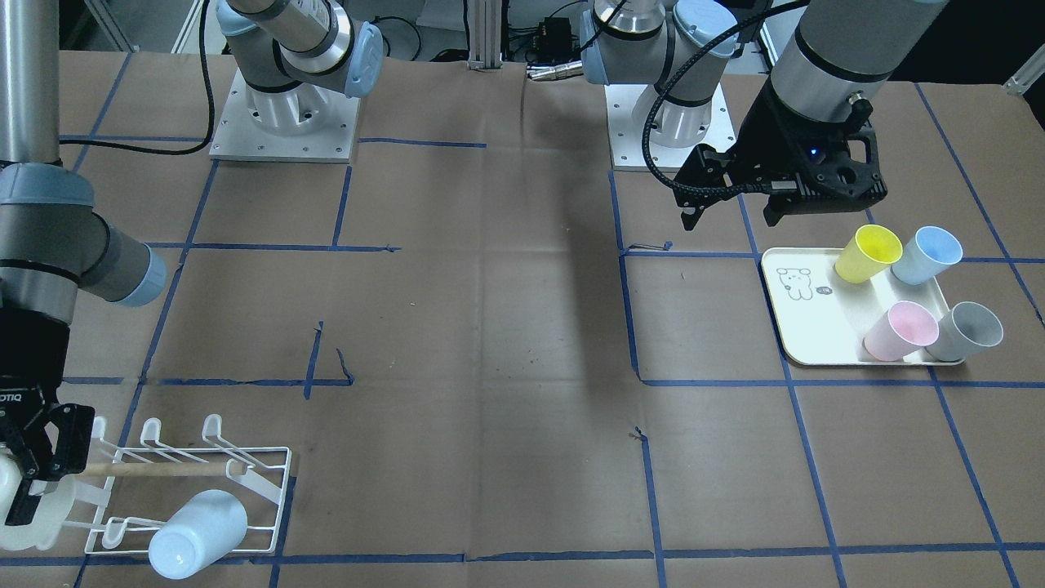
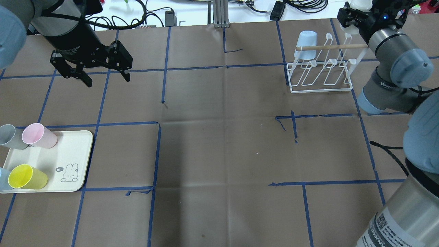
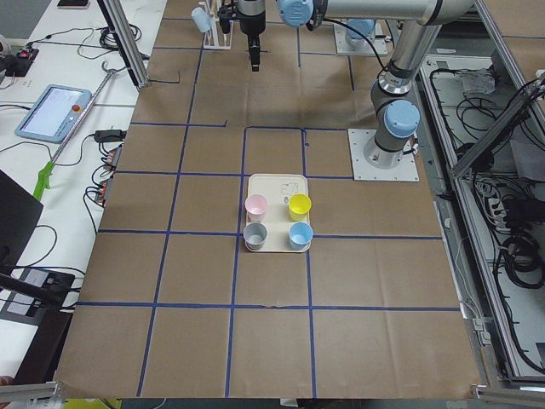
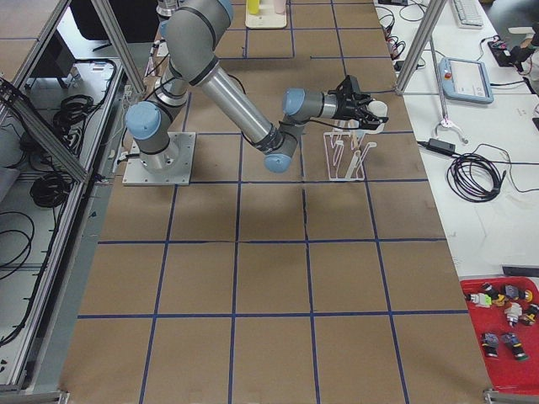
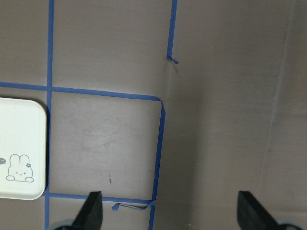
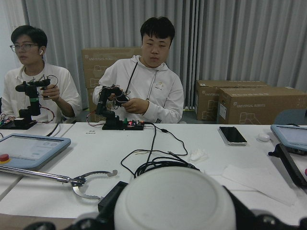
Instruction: Transfer IKEA cup to right arm and place on rack
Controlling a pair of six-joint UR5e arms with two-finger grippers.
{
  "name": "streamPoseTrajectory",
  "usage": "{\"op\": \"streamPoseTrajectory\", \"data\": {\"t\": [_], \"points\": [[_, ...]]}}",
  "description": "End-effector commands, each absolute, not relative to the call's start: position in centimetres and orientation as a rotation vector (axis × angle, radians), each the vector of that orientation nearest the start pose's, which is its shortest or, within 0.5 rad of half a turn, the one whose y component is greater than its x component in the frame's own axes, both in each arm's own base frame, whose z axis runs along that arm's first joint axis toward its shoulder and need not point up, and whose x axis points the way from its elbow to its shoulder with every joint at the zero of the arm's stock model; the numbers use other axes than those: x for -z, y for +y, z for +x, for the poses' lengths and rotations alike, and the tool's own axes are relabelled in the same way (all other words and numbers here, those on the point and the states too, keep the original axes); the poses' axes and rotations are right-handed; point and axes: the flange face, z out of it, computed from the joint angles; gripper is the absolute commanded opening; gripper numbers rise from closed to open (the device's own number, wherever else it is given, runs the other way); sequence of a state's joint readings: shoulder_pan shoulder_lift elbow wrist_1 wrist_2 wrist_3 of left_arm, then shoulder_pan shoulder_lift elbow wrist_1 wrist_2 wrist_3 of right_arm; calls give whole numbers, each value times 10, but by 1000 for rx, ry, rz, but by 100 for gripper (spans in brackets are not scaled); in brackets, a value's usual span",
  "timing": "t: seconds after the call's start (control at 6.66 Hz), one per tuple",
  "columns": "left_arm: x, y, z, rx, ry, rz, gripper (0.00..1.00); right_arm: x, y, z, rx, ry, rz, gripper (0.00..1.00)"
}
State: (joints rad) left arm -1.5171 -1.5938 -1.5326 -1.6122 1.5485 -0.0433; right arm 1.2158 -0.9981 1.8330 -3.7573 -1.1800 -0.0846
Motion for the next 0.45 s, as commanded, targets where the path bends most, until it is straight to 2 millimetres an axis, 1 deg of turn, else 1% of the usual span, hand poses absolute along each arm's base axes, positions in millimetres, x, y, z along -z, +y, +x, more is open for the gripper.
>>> {"op": "streamPoseTrajectory", "data": {"t": [0.0, 0.3], "points": [[-480, -502, -109, -60, 3162, -91, 99, -288, -640, -63, 1958, 2437, -34, 14], [-484, -506, -108, -6, 3161, -56, 99, -282, -644, -70, 1956, 2443, -24, 14]]}}
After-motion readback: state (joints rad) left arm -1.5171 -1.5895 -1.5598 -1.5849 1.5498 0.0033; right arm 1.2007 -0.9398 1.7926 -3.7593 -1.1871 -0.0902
